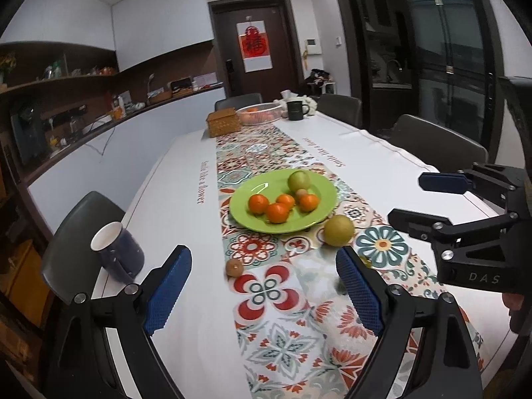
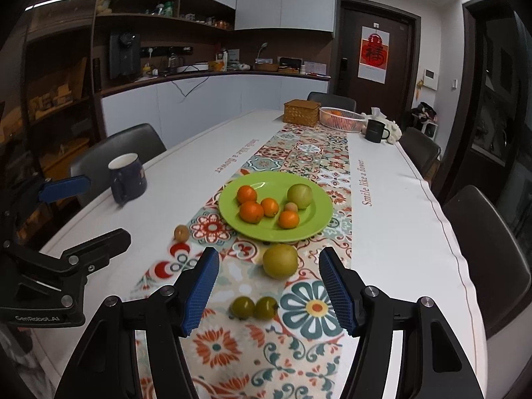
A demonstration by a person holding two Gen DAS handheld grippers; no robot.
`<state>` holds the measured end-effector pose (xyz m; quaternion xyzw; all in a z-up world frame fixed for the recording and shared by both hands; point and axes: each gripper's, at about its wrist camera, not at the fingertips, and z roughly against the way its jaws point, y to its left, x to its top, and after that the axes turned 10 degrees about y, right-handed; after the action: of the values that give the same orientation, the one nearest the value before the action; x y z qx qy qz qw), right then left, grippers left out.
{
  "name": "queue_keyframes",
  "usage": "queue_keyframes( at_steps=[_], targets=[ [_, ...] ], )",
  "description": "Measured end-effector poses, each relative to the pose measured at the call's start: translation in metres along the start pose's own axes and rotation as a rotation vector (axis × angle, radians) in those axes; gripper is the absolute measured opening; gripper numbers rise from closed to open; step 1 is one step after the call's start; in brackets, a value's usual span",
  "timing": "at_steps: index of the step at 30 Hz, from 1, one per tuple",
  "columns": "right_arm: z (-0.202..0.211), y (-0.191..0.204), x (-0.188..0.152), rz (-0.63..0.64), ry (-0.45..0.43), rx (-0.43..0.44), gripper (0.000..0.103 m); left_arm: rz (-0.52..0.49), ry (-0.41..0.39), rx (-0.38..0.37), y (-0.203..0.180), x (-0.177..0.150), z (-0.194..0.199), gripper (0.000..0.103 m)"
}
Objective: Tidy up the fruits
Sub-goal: 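Withdraw both tools from the plate toward the green tomatoes, then grasp a green tomato with the left tool while the right tool grasps another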
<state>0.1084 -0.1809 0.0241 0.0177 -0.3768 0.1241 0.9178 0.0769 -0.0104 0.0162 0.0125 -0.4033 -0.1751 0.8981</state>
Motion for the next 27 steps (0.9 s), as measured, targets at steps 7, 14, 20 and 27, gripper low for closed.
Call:
queue_keyframes(
  at_steps=[7, 14, 20, 27],
  targets=[
    [0.001, 0.0, -0.016, 0.07, 0.023, 0.012, 0.063, -0.09, -0.024, -0.055, -0.022, -0.009, 0.0, 0.089],
    [-0.009, 0.003, -0.025, 0.204, 0.063, 0.032, 0.063, -0.203, -0.013, -0.107, -0.04, -0.011, -0.014, 0.089],
    [-0.029, 0.004, -0.03, 0.276, 0.118, 0.059, 0.063, -0.245, 0.041, -0.181, -0.048, -0.012, -0.042, 0.082],
    [-0.064, 0.0, -0.031, 0.343, 0.232, 0.122, 0.055, -0.319, 0.119, -0.281, -0.057, -0.013, -0.078, 0.074]
  ],
)
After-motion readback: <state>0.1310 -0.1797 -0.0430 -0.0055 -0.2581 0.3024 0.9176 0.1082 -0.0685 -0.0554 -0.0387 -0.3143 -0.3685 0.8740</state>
